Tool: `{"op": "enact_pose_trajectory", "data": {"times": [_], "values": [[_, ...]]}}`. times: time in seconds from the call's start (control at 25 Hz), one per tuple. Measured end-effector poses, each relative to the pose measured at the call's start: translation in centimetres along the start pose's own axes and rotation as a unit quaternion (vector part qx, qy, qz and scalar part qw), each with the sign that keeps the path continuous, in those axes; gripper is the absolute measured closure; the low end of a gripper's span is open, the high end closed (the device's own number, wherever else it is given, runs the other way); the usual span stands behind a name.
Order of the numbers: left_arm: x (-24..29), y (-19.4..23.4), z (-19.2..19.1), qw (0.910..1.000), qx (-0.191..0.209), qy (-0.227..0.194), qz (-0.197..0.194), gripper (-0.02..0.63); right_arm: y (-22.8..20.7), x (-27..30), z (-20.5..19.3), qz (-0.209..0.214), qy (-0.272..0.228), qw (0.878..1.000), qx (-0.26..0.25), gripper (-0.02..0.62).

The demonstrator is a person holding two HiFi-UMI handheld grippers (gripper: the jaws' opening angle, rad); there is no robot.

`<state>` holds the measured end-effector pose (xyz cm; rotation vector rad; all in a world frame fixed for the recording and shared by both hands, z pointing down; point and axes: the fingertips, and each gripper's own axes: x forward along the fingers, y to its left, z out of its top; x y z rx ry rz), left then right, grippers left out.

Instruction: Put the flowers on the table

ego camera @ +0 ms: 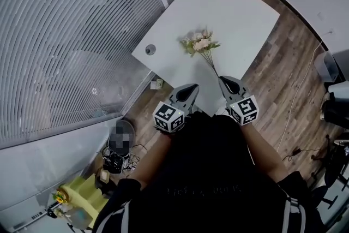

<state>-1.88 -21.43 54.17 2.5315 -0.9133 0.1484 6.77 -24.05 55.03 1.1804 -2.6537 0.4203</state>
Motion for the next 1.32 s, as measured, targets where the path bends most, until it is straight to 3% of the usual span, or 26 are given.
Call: {"op": "enact_pose_trajectory", "data": {"times": [0.4, 0.64, 0.84, 1.04, 1.32], "values": [[-1.7, -1.3, 2.9, 0.9990, 0.023, -0.039, -0.002, 0.588, 2.5, -4.1, 6.1, 0.005, -0.066, 0.997, -0.035, 0.568], [-2.3, -1.7, 4.6, 0.9978, 0.034, -0.057, 0.003, 0.588, 5.1, -6.2, 9.2, 0.043, -0.105, 0.991, -0.068, 0.566], [-3.0, -2.2, 6.1, 0.9961, 0.050, -0.071, 0.010, 0.588, 6.3, -7.9, 11.1, 0.063, -0.142, 0.987, -0.051, 0.566], [-3.2, -2.6, 6.4, 0.9955, 0.064, -0.070, 0.003, 0.586, 7.4, -7.9, 11.9, 0.067, -0.137, 0.984, -0.087, 0.566], [-3.2, -3.0, 6.6, 0.9959, 0.055, -0.071, 0.004, 0.588, 6.8, -8.0, 13.7, 0.071, -0.152, 0.984, -0.065, 0.566]]}}
